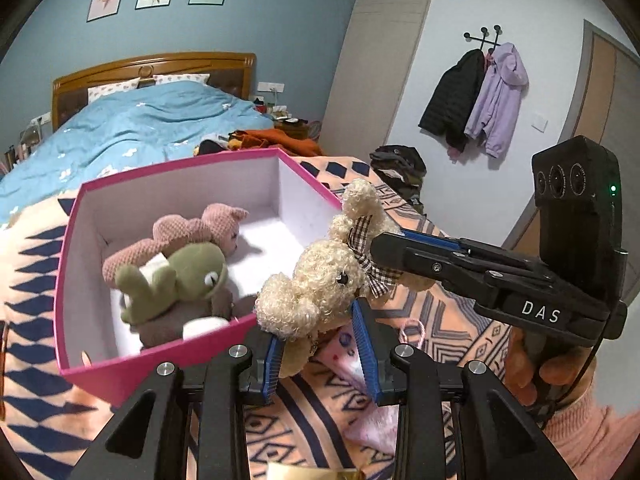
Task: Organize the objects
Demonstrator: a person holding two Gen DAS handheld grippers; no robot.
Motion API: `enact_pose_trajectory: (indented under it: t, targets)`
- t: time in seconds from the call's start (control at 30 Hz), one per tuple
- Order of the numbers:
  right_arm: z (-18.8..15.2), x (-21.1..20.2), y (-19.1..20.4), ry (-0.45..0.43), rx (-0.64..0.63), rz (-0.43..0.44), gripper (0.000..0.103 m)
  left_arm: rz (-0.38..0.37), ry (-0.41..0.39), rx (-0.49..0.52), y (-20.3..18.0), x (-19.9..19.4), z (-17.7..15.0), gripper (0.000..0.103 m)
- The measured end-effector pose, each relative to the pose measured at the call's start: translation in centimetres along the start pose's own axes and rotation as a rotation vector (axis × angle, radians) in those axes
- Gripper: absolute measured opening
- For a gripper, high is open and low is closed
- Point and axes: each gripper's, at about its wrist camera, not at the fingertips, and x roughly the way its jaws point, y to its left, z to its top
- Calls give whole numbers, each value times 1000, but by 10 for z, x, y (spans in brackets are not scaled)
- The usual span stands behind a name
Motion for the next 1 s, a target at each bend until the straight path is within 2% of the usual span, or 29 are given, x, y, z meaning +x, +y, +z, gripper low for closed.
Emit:
enact_pose_trajectory:
  t: [0.33,0.77,1.0]
  targets:
    - [20,23,-12,11,4,-39,29,32,18,-12,11,24,22,33]
    - [23,52,-29,63,20,-102,31,52,75,-46,27,61,30,33]
    - [22,64,-32,93,3,-158,38,73,115,-61,31,83,32,33]
